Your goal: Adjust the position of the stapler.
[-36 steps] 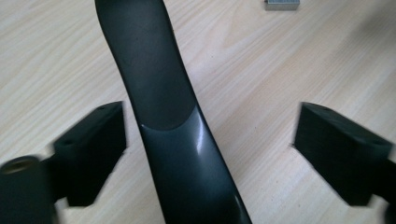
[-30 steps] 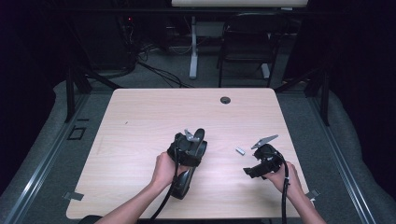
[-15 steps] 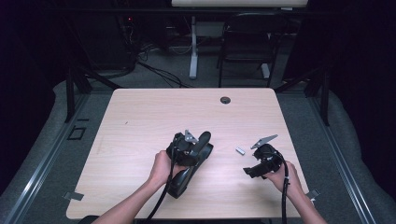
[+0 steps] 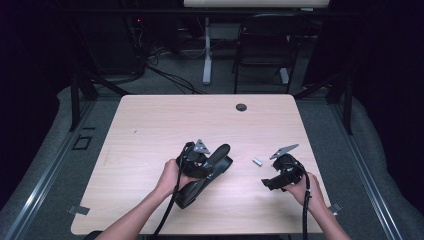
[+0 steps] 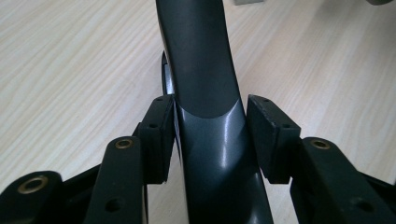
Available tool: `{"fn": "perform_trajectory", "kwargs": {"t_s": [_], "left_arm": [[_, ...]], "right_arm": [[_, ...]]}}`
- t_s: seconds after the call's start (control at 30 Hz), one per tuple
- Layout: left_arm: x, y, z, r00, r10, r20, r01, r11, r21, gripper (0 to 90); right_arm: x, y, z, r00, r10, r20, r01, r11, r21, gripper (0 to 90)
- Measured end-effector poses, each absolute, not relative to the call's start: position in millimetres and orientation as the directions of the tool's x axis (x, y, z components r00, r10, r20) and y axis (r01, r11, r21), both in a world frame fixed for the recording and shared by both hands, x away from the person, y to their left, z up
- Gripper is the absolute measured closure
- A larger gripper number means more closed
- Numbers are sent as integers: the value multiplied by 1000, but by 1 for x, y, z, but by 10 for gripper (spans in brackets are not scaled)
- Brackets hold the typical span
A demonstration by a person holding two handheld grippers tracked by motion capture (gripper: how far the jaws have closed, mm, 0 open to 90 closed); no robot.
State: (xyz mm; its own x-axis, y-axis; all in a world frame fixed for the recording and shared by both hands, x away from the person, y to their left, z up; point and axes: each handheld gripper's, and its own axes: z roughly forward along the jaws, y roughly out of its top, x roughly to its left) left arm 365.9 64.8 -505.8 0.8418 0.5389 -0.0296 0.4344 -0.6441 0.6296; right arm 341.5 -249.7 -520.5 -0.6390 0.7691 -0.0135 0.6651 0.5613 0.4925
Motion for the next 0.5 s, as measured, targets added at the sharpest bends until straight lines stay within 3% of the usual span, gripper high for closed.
{"fn": "perform_trajectory", "kwargs": {"t_s": [0.5], "left_arm": [[364, 65, -507, 888, 459, -46, 379, -671, 637, 562]], "right_arm": [[341, -249, -521, -646, 764, -12, 661, 567, 492, 152]]}}
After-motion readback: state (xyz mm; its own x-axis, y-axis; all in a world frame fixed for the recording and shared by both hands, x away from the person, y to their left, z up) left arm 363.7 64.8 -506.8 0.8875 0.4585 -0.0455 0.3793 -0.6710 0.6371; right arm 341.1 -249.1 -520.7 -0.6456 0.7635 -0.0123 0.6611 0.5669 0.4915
